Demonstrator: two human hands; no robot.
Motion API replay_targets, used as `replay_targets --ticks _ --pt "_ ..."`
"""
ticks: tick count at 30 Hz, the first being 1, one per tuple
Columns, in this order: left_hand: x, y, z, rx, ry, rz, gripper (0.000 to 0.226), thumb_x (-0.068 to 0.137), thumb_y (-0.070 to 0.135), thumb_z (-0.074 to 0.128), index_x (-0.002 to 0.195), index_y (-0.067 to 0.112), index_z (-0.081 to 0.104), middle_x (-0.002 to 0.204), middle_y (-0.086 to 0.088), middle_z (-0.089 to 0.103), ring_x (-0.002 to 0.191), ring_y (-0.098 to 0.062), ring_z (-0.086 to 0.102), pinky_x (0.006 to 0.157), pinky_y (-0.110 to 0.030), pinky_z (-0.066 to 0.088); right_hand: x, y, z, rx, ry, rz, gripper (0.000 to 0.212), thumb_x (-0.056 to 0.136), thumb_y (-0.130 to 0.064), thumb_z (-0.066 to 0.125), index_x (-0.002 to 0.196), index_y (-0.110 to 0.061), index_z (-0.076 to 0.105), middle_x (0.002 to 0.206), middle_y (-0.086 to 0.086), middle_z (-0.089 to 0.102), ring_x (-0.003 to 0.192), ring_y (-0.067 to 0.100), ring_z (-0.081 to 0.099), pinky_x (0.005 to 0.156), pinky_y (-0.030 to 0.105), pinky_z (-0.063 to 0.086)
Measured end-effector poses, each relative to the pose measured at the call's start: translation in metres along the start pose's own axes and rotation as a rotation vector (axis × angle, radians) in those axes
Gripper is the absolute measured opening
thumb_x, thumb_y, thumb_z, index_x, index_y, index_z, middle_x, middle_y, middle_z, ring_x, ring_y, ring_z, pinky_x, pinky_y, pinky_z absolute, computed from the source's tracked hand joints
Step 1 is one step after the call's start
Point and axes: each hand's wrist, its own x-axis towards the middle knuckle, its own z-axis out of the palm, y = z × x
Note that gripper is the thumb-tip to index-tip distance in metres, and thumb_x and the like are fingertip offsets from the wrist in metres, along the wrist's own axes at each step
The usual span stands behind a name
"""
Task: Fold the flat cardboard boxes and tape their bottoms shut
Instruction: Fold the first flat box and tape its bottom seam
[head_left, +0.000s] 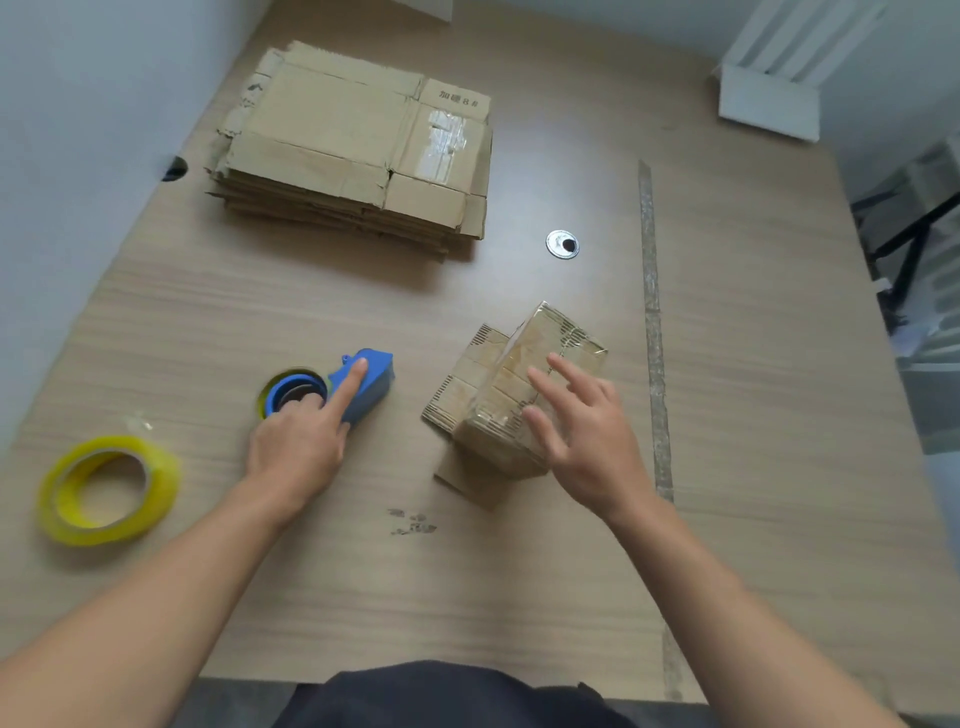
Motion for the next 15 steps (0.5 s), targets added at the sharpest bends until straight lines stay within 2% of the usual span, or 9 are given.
replay_targets --ticks 3,5,7,9,11,13,15 --pt "-0.006 -0.004 0.007 0.006 0.000 0.014 0.080 0.101 0.039 0.044 0.148 0.040 -0.020 0.108 -0.006 0.053 0.096 -0.028 0.054 0.068 -0.040 0.046 0.028 0.016 -0.018 0.060 0.054 0.073 0.043 0.096 -0.029 0.063 0.138 -0.019 0.059 0.143 0.006 0.054 0.130 0.027 0.044 0.110 0.028 0.028" --pt "-0.009 0.000 0.003 -0.004 -0.019 -0.023 0.077 0.100 0.041 0.043 0.153 0.042 -0.012 0.115 -0.007 0.053 0.102 -0.029 0.052 0.069 -0.038 0.044 0.050 0.028 -0.026 0.104 0.000 0.131 0.049 0.097 -0.029 0.062 0.143 -0.019 0.052 0.147 0.007 0.049 0.136 0.025 0.040 0.115 0.030 0.027" --pt "-0.016 0.011 -0.006 -0.032 0.017 -0.072 0.073 0.100 0.040 0.046 0.157 0.039 0.002 0.132 -0.012 0.048 0.118 -0.033 0.046 0.081 -0.042 0.046 0.064 0.037 -0.029 0.140 -0.113 0.164 0.055 0.098 -0.028 0.060 0.149 -0.019 0.043 0.150 0.006 0.046 0.139 0.021 0.038 0.115 0.031 0.027" --pt "-0.027 0.030 -0.017 -0.229 0.178 -0.054 0.067 0.098 0.033 0.055 0.157 0.025 0.023 0.150 -0.015 0.039 0.134 -0.036 0.037 0.102 -0.046 0.040 0.068 0.043 -0.026 0.139 -0.226 0.178 0.059 0.099 -0.028 0.059 0.152 -0.020 0.037 0.151 0.005 0.045 0.139 0.020 0.038 0.113 0.030 0.027" --pt "-0.039 0.058 -0.025 -0.501 0.255 0.073 0.057 0.096 0.026 0.062 0.148 0.012 0.044 0.151 -0.012 0.043 0.139 -0.029 0.038 0.113 -0.039 0.031 0.062 0.046 -0.022 0.129 -0.248 0.175 0.060 0.098 -0.028 0.060 0.152 -0.021 0.037 0.150 0.004 0.047 0.138 0.021 0.039 0.111 0.030 0.028" --pt "-0.045 0.088 -0.026 -0.673 0.171 0.147 0.049 0.096 0.028 0.064 0.141 0.010 0.054 0.145 -0.005 0.053 0.136 -0.018 0.045 0.113 -0.026 0.030 0.053 0.048 -0.017 0.140 -0.204 0.174 0.060 0.096 -0.029 0.063 0.151 -0.021 0.040 0.147 0.005 0.050 0.134 0.022 0.043 0.108 0.029 0.029" --pt "-0.045 0.111 -0.024 -0.757 0.052 0.089 0.048 0.095 0.032 0.064 0.140 0.016 0.056 0.141 0.001 0.057 0.129 -0.013 0.051 0.110 -0.023 0.035 0.044 0.048 -0.012 0.172 -0.180 0.200 0.061 0.094 -0.031 0.066 0.149 -0.023 0.042 0.142 0.007 0.052 0.131 0.024 0.044 0.109 0.032 0.030"
